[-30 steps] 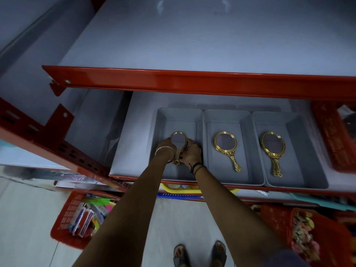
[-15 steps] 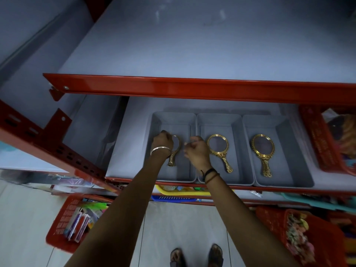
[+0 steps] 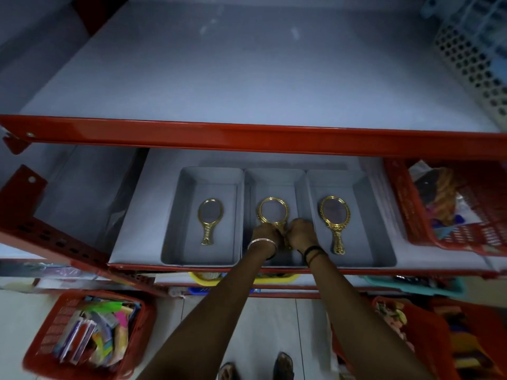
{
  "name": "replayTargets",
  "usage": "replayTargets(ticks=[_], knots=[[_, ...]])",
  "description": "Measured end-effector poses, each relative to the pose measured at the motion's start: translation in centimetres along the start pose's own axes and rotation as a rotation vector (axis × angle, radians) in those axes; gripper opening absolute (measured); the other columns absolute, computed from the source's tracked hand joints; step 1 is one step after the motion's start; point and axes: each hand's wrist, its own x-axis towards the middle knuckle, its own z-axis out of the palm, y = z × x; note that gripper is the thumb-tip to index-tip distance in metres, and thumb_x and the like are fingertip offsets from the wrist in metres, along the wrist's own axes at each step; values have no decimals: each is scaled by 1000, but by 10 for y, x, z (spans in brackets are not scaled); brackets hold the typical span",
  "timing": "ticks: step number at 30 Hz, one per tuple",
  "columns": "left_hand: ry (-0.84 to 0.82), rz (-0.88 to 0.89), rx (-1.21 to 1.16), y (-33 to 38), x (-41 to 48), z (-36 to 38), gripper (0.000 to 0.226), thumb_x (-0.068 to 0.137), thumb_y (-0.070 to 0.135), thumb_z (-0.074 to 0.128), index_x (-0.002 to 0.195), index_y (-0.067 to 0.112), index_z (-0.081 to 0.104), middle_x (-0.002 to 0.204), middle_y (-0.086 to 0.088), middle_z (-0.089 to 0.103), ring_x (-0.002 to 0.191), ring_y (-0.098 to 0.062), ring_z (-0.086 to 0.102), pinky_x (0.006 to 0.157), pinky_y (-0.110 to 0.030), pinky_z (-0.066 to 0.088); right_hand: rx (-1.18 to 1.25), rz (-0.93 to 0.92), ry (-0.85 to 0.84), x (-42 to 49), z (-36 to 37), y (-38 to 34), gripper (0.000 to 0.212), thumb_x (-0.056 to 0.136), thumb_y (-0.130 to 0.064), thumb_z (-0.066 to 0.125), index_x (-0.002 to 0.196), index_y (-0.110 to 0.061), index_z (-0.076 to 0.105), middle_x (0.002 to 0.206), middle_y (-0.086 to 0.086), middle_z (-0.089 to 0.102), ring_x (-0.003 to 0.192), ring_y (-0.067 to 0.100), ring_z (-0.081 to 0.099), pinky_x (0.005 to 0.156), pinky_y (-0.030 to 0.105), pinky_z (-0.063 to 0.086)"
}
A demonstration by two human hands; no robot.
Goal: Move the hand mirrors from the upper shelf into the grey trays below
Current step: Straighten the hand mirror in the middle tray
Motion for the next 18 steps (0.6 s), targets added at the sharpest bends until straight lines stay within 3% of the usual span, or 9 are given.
replayTargets(ticks=[3, 5, 7, 10, 12, 16, 18], knots=[[-13, -41, 51, 0, 5, 5, 27, 94, 6, 48, 110, -5, 66, 118, -20, 67, 110, -31, 63, 90, -33, 51, 20, 56, -64, 4, 2, 2, 35, 89, -2, 47, 54, -5, 52, 80, 16, 67, 87, 28, 65, 46, 16, 40], [-8, -40, 99, -3, 9, 5, 25, 92, 7, 50, 107, -2, 69, 116, -18, 69, 107, -29, 65, 87, -31, 52, 64, 66, -67, 3, 4, 2, 30, 90, -6, 47, 65, -1, 62, 80, 14, 68, 74, 20, 57, 35, 9, 35], [3, -38, 134, -6, 12, 3, 25, 91, 7, 51, 105, -1, 70, 114, -16, 71, 106, -29, 66, 88, -32, 53, 96, 61, -72, 2, 7, 4, 25, 89, -7, 48, 83, 3, 70, 91, 17, 71, 74, 20, 58, 52, 12, 45], [-6, -36, 157, -8, 13, 0, 24, 90, 6, 53, 104, -1, 72, 111, -16, 72, 105, -29, 67, 91, -37, 56, 203, 53, -59, 0, 13, 10, 24, 87, -4, 51, 94, 4, 73, 101, 19, 73, 86, 26, 66, 76, 30, 53], [-2, -32, 163, -10, 13, -1, 23, 88, 5, 55, 100, -2, 73, 108, -17, 73, 102, -30, 68, 89, -38, 57, 277, 61, -29, -3, 15, 9, 23, 85, 0, 53, 93, 2, 74, 101, 19, 74, 83, 22, 64, 77, 29, 53], [12, -39, 153, -9, 13, 0, 22, 86, 2, 57, 100, -3, 73, 106, -19, 73, 100, -30, 69, 84, -36, 57, 352, 96, -19, -3, 16, 9, 21, 83, 1, 55, 92, 3, 74, 97, 20, 74, 92, 32, 68, 80, 34, 56], [40, -52, 151, -6, 13, -1, 23, 88, 2, 54, 101, -5, 70, 108, -20, 72, 102, -31, 68, 83, -35, 56, 336, 122, -24, -1, 15, 8, 17, 83, -5, 58, 81, 1, 74, 86, 18, 74, 81, 31, 69, 74, 34, 58]])
